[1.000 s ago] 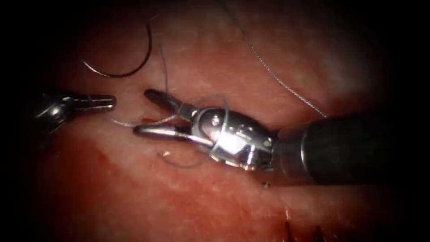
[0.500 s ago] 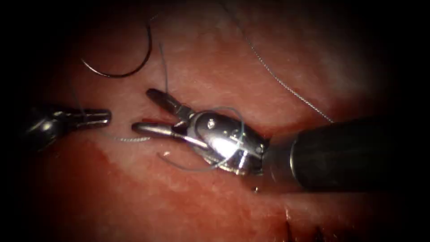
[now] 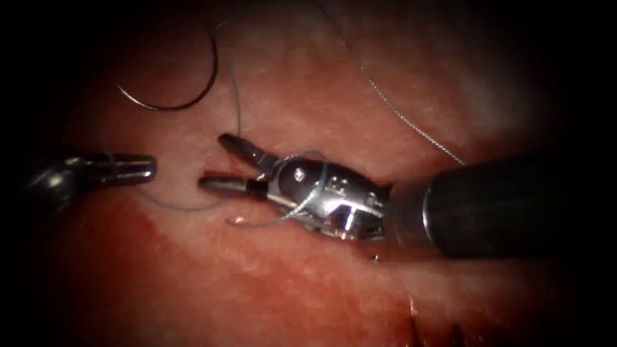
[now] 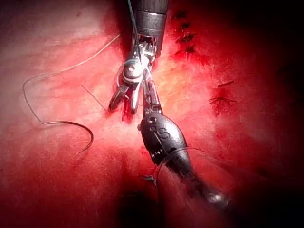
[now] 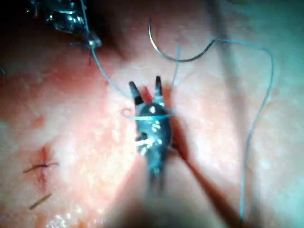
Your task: Wound Closure
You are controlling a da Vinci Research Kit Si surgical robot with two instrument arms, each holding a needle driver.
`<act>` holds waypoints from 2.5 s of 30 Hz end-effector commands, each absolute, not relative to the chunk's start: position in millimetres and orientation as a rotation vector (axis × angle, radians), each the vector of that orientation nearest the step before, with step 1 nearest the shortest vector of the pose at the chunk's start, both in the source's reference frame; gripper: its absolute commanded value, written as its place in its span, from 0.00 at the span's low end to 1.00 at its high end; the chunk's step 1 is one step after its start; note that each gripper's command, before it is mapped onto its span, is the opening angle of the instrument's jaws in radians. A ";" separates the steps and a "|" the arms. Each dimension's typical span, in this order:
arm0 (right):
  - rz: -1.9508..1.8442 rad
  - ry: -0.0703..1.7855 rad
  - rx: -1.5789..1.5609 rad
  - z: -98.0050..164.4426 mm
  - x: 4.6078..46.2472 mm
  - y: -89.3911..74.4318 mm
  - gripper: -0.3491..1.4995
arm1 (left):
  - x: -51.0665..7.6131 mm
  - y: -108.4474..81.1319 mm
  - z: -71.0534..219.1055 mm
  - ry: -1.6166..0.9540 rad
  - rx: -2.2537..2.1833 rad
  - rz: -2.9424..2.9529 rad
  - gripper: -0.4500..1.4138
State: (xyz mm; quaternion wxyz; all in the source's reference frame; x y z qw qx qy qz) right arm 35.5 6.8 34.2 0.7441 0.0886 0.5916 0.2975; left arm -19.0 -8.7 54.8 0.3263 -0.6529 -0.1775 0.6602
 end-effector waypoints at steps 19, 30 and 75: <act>0.403 1.302 0.411 32.2 38.2 3.1 0.45 | -25.7 -2.4 52.3 -0.467 -1.761 1.737 0.00; 0.299 1.431 0.505 29.7 39.9 2.1 0.42 | -26.7 0.5 59.0 -0.455 -1.783 1.780 0.00; 0.634 1.713 0.305 30.0 34.8 7.1 0.42 | -21.3 -13.0 69.0 -0.485 -1.702 1.809 0.00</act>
